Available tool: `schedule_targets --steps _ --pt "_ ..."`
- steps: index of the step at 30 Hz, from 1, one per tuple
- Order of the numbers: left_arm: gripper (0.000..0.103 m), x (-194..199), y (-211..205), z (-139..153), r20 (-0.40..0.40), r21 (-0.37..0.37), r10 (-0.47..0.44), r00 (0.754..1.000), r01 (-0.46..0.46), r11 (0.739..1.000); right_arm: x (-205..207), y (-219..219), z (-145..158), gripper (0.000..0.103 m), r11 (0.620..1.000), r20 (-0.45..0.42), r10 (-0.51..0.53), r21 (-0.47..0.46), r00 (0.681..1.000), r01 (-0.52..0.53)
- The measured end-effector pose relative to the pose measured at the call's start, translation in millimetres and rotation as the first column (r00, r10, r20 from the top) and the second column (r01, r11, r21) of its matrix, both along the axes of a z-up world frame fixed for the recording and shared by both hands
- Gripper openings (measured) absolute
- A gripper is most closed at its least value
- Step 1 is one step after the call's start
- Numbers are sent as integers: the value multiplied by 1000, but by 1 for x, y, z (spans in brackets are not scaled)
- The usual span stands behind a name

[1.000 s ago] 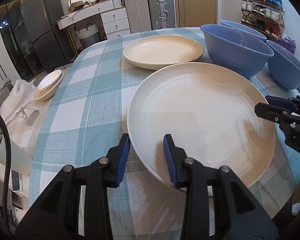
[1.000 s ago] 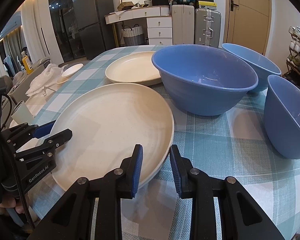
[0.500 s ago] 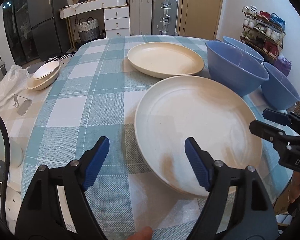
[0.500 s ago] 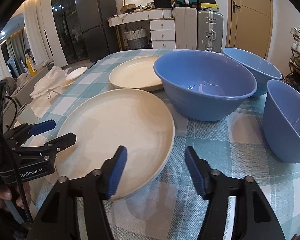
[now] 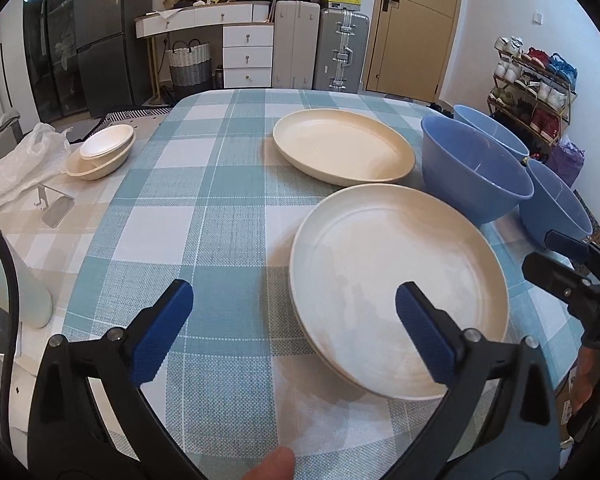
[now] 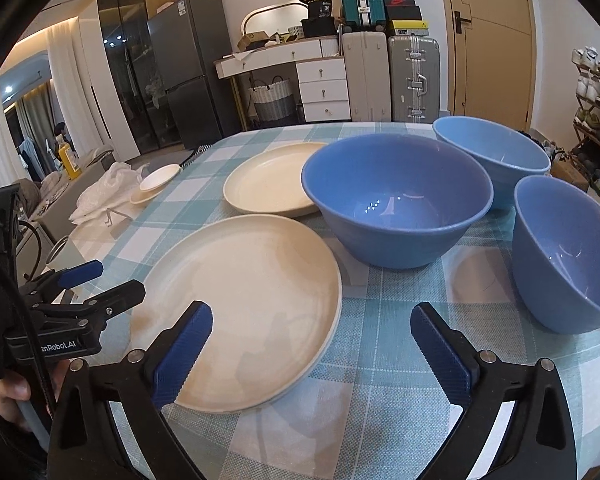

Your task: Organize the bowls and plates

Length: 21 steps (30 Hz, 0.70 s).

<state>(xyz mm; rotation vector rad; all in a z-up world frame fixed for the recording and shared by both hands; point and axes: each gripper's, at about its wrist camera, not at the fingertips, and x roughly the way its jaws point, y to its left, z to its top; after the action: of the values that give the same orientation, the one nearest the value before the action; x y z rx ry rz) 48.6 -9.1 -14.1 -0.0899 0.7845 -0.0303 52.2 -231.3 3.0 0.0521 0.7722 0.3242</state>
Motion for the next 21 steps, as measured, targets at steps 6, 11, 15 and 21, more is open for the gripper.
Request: schedule_targets --steps 6,11,15,21 --pt "101 -3 -1 14 17 2 9 1000 -9 1000 1 -1 19 102 1000 35 21 1 999 -21" --pt "101 -1 -3 28 36 6 14 999 -14 1000 7 -1 37 102 999 62 44 0 997 -44" --pt "101 3 -2 39 50 7 14 999 -15 1000 12 -3 54 102 998 81 65 11 995 -66" --pt "101 15 -3 55 63 17 25 998 -26 1000 17 -5 75 102 997 111 71 8 991 -73"
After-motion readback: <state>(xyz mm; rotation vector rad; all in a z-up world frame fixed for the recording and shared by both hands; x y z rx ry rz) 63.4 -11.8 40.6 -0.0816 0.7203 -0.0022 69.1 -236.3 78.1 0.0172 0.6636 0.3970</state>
